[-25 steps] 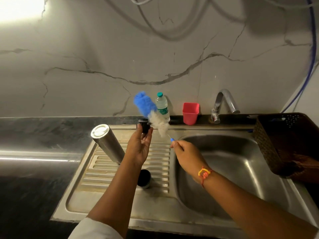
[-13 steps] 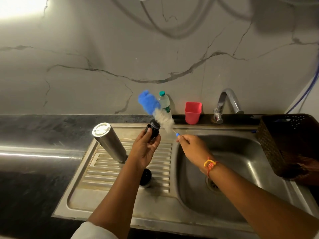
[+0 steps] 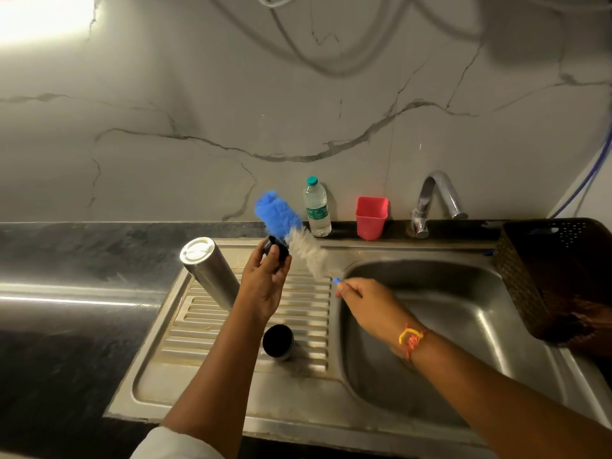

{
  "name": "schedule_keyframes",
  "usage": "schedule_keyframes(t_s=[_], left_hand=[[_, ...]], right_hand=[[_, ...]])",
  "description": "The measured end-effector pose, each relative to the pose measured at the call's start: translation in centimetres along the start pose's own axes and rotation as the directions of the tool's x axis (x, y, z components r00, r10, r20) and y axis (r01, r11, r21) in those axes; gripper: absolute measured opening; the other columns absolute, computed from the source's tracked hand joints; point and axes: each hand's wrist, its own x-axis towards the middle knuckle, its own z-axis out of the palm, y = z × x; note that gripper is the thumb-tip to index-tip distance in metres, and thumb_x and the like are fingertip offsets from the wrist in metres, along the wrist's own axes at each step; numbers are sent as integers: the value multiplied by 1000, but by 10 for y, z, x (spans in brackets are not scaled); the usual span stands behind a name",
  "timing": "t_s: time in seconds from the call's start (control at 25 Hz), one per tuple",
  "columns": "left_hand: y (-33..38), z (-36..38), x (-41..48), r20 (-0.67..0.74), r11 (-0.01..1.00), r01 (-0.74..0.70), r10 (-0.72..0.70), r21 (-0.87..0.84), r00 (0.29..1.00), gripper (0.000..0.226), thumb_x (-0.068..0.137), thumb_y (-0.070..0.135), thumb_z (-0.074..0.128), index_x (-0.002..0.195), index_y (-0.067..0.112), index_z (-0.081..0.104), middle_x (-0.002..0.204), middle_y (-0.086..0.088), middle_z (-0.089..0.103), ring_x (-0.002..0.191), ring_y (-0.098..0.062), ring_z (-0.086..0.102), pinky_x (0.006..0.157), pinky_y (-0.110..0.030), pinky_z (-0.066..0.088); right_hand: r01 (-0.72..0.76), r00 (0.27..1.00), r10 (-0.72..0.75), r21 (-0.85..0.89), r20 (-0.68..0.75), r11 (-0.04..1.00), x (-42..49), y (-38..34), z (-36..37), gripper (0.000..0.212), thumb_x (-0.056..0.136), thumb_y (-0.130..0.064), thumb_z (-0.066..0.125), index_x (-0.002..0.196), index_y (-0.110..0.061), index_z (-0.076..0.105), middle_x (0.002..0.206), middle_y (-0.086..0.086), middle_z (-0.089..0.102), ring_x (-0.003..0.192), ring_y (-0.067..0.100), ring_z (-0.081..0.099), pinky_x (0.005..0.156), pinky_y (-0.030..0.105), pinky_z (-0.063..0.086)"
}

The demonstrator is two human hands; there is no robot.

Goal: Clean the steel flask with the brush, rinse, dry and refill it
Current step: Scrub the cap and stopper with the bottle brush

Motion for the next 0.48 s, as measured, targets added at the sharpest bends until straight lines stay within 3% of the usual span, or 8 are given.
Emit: schedule_keyframes(t_s=[0.12, 0.2, 0.32, 0.4, 0.48], left_hand=[[-8, -2, -6, 73, 995, 21, -29, 95, 997, 40, 99, 2, 59, 139, 10, 57, 136, -19, 63, 120, -29, 68, 100, -38, 57], [-14, 0, -10, 97, 982, 13, -32, 189, 995, 44, 99, -2, 58, 141, 9, 56, 137, -19, 62, 122, -29, 66, 104, -40, 54], [-5, -2, -7, 57, 982, -17, 7, 186, 998, 49, 96, -8, 59, 140, 13, 57, 134, -16, 60, 123, -31, 64, 104, -41, 55], [4, -3, -4, 50, 973, -52, 41, 227, 998, 53, 94, -11, 61, 138, 16, 57, 133, -13, 59, 123, -32, 63, 105, -42, 53], [10, -4, 0, 14, 934, -99, 101, 344, 995, 53, 92, -10, 65, 136, 18, 56, 132, -12, 61, 121, -29, 65, 104, -42, 54]], right_hand=[[-24, 1000, 24, 98, 1, 995, 0, -10, 0, 30, 103, -34, 45, 97, -20, 71, 98, 9, 72, 94, 25, 65, 84, 36, 52], [-30, 999, 35, 119, -39, 992, 12, -19, -7, 31, 103, -34, 46, 99, -17, 71, 93, 13, 71, 86, 28, 65, 80, 39, 53], [19, 989, -25, -45, -145, 999, 13, -15, -12, 30, 102, -38, 47, 104, -19, 70, 71, -2, 63, 70, 20, 58, 62, 33, 46], [38, 978, -78, -200, -195, 979, 5, -8, -13, 30, 103, -38, 47, 120, -26, 67, 87, -4, 71, 79, 19, 64, 57, 29, 40], [67, 963, -157, -374, -217, 925, -3, -5, -13, 35, 104, -37, 44, 134, -29, 60, 108, -2, 72, 93, 21, 66, 63, 27, 36]])
